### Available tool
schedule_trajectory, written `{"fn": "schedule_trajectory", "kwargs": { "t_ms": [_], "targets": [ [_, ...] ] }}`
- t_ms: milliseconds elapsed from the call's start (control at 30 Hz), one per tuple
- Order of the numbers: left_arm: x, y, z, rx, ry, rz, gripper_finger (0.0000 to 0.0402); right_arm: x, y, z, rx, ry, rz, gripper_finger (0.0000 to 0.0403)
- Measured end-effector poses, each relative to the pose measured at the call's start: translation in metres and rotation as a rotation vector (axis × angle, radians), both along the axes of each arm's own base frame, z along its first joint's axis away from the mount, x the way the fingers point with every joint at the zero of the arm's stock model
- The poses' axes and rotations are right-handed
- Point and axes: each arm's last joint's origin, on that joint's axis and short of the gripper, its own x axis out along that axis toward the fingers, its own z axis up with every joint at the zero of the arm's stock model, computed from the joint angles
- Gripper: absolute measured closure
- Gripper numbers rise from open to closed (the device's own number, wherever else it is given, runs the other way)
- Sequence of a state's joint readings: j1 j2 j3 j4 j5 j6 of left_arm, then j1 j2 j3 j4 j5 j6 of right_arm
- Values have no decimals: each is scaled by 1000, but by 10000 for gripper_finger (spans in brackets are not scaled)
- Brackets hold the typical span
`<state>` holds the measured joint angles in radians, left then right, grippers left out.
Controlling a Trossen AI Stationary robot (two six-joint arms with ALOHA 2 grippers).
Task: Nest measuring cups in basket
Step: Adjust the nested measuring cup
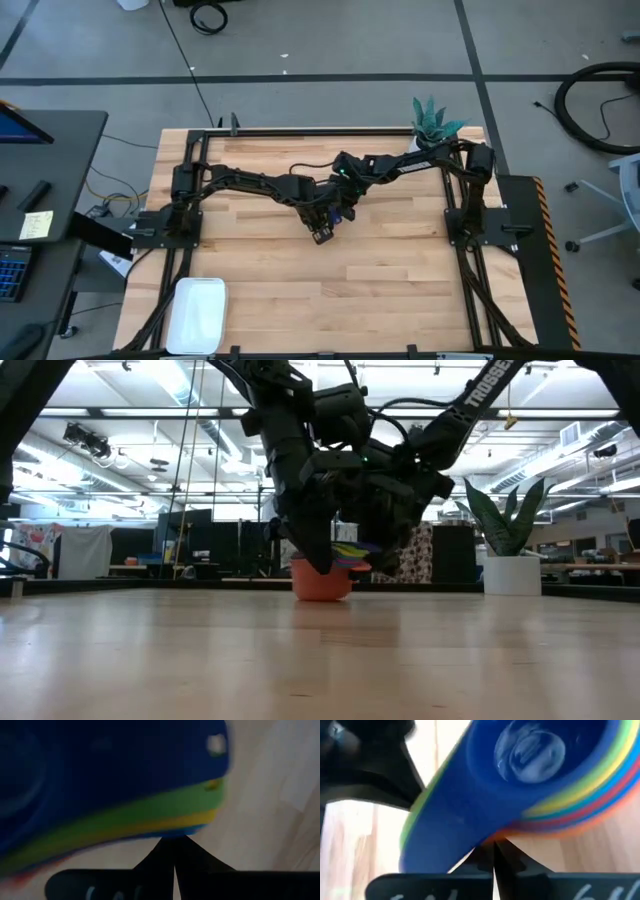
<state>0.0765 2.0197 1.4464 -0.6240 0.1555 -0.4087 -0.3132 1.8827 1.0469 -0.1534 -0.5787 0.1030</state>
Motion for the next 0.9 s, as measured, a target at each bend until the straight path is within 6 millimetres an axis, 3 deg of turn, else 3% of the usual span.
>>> {"fn": "schedule_trajectory", "kwargs": {
  "t_ms": [200,667,900],
  "targets": [
    [1,2,0,7,-16,-29,397,6,9,3,10,-20,62,399],
    [-8,4,-4,46,79,-103,398,3,4,-2,20,12,61,399],
    [-3,11,-11,66,43,-113,399,3,8,-3,35,23,72,399]
  ]
}}
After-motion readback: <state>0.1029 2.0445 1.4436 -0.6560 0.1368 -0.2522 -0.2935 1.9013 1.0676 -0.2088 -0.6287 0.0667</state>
